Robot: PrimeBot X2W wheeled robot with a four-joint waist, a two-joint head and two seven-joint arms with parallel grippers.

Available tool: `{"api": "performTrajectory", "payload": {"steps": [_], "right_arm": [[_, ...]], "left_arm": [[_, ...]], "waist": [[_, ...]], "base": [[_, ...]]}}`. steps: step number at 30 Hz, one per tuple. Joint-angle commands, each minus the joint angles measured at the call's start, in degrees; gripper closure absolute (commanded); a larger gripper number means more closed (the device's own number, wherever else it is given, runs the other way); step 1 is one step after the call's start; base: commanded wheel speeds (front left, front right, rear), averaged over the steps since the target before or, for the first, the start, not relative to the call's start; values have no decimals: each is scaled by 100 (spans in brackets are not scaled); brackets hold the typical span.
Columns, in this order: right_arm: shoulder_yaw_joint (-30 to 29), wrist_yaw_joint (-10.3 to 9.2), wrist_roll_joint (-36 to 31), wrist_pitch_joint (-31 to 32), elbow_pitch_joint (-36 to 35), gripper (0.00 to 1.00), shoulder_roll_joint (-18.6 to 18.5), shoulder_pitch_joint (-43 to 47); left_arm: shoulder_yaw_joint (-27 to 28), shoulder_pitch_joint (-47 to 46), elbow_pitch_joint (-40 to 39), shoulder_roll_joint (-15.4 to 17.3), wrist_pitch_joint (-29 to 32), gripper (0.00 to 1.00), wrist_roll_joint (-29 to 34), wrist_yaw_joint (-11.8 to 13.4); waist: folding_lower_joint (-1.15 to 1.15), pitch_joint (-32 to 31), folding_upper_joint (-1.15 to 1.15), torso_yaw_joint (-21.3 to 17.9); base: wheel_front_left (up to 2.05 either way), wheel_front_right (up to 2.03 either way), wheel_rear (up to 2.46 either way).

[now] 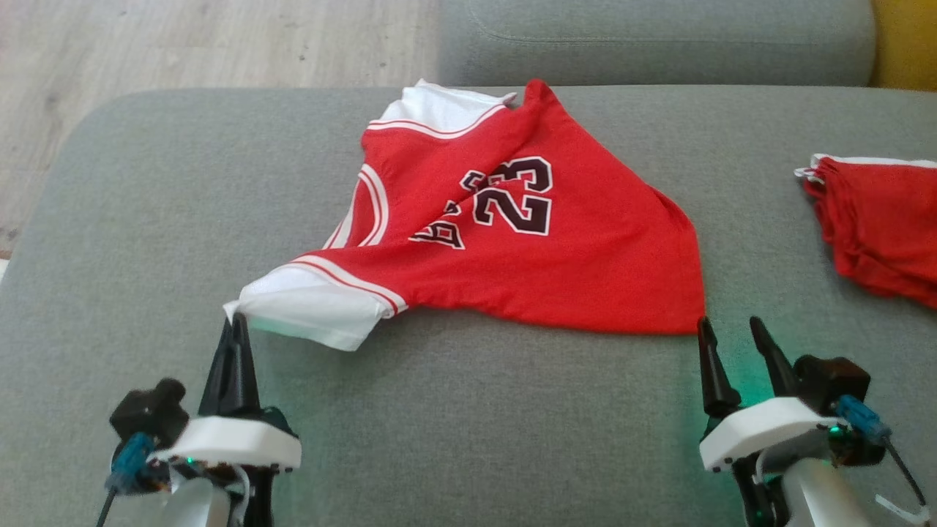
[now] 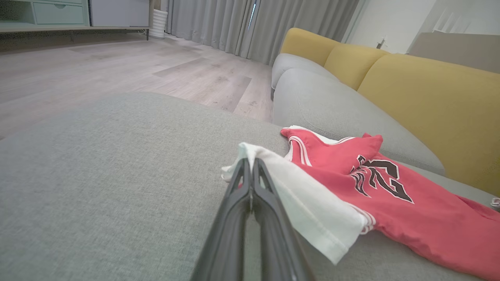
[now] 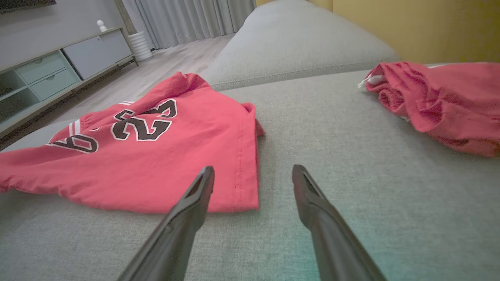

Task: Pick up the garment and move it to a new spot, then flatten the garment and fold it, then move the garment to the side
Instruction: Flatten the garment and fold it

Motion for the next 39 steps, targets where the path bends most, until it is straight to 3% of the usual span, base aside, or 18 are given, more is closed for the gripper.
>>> {"api": "performTrajectory", "payload": {"steps": [1, 13, 20, 21, 22, 23, 30, 39], "right_arm": [[141, -5, 115, 31, -77, 0, -11, -177], [239, -5, 840, 319, 980, 0, -11, -679], [705, -5, 1495, 166, 1837, 0, -11, -1160], [769, -5, 1515, 134, 1933, 18, -11, -1206], [835, -5, 1545, 107, 2018, 87, -11, -1250], [904, -5, 1570, 73, 2088, 100, -11, -1291], [895, -5, 1085, -277, 2074, 100, -11, -1503], [330, -5, 277, -304, 411, 100, -11, -754]], "left_arm": [[185, -24, -249, 114, 23, 100, -43, 57], [79, 107, -571, 45, 84, 100, -122, 157], [21, 44, -527, 44, 55, 100, -131, 177], [20, 38, -514, 46, 49, 100, -132, 182], [19, 34, -500, 50, 44, 100, -134, 186], [20, 32, -485, 54, 38, 100, -138, 189], [106, 69, -421, 111, -25, 100, -196, 240], [260, 321, -395, 137, -160, 100, -277, 316]], "waist": [[0, -22, 0, 50], [0, 67, 0, 296], [0, 183, 0, 354], [0, 188, 0, 351], [0, 190, 0, 345], [0, 190, 0, 335], [0, 97, 0, 116], [0, -88, 0, -305]], "base": [[0, 0, 0], [0, 0, 0], [0, 0, 0], [0, 0, 0], [0, 0, 0], [0, 0, 0], [0, 0, 0], [0, 0, 0]]}}
